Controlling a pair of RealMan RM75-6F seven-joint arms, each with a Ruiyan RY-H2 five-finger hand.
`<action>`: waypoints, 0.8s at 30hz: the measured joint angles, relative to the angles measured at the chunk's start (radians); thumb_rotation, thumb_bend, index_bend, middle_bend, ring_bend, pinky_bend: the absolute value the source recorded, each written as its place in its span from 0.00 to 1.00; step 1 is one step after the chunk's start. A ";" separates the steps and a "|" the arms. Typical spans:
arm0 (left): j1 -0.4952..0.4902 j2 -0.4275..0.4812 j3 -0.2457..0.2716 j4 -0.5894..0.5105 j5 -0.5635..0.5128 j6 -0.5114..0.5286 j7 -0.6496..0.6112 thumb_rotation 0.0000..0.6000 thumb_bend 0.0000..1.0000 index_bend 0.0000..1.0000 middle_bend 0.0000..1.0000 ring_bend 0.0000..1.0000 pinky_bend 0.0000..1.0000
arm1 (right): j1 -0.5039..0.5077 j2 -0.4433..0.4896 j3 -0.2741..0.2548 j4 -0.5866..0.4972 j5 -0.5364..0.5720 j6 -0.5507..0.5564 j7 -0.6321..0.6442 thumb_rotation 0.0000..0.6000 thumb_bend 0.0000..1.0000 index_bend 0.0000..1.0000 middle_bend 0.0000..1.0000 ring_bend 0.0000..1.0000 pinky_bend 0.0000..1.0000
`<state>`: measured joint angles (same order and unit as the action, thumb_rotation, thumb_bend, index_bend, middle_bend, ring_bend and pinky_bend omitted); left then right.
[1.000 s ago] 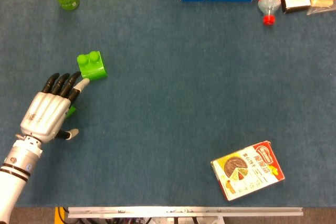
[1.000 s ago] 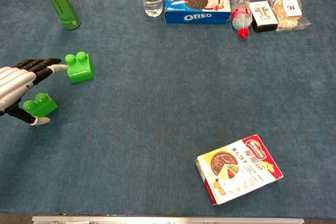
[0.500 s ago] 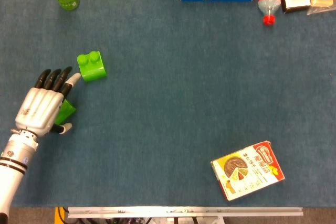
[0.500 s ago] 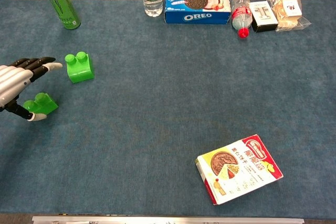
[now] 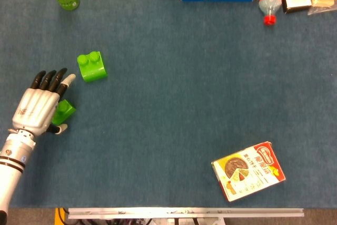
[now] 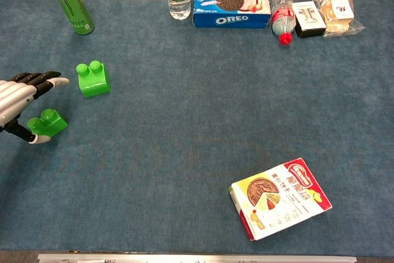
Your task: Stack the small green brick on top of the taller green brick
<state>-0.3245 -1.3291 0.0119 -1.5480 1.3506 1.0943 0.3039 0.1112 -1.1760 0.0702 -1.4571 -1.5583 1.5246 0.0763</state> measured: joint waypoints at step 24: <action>0.005 -0.009 -0.019 0.070 -0.035 0.018 -0.062 1.00 0.00 0.00 0.00 0.00 0.03 | 0.000 -0.003 0.000 0.002 -0.001 -0.001 -0.005 1.00 0.40 0.70 0.45 0.42 0.64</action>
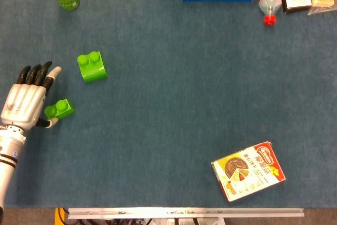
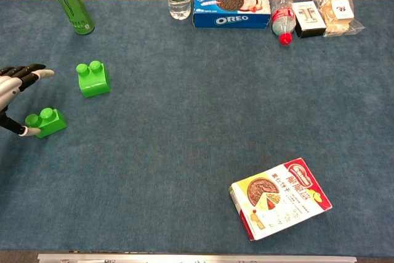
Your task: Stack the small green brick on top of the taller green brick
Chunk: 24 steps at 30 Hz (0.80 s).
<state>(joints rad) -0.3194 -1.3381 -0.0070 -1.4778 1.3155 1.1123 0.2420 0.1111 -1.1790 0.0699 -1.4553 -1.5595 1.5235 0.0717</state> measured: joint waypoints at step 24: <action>0.009 0.009 -0.029 0.046 -0.060 0.008 -0.022 1.00 0.00 0.01 0.00 0.00 0.03 | 0.000 -0.001 0.000 0.001 -0.001 0.000 -0.002 1.00 0.40 0.70 0.45 0.42 0.64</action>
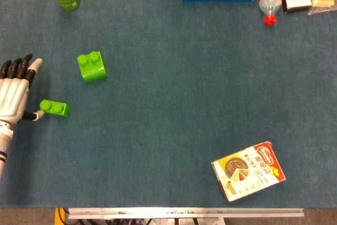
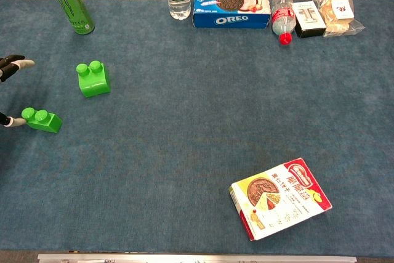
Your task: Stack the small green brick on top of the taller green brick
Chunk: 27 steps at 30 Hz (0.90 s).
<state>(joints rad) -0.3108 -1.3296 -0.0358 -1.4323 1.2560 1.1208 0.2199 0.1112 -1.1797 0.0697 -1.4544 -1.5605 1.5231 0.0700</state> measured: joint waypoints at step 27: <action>-0.063 0.138 0.008 -0.200 -0.091 -0.167 -0.017 1.00 0.00 0.35 0.00 0.00 0.03 | 0.001 0.001 0.002 0.000 0.005 -0.005 0.001 1.00 0.40 0.70 0.45 0.42 0.64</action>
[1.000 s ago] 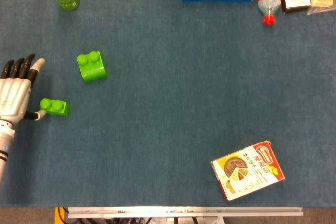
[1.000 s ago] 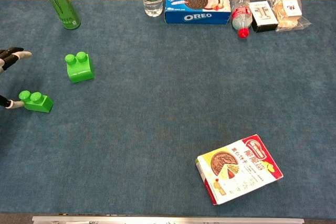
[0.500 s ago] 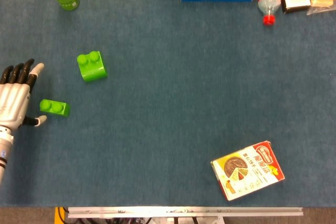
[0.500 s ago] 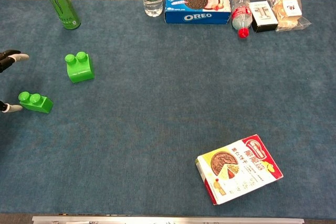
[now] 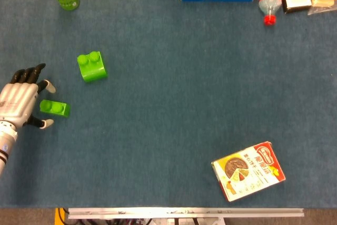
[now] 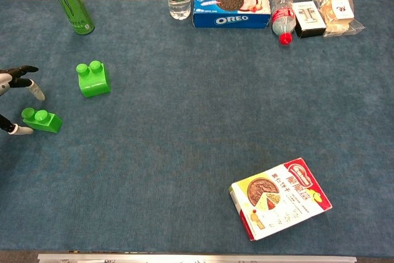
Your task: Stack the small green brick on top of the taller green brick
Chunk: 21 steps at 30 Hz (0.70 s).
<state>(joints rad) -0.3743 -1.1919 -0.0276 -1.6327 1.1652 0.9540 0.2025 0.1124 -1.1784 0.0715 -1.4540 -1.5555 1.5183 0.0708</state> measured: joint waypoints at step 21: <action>-0.064 -0.005 -0.001 0.014 -0.104 -0.067 0.037 1.00 0.10 0.41 0.00 0.00 0.03 | -0.001 0.001 0.000 -0.001 -0.002 0.002 0.003 1.00 0.40 0.70 0.45 0.42 0.64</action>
<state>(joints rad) -0.4387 -1.1964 -0.0282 -1.6190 1.0611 0.8875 0.2393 0.1115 -1.1769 0.0715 -1.4548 -1.5572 1.5206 0.0735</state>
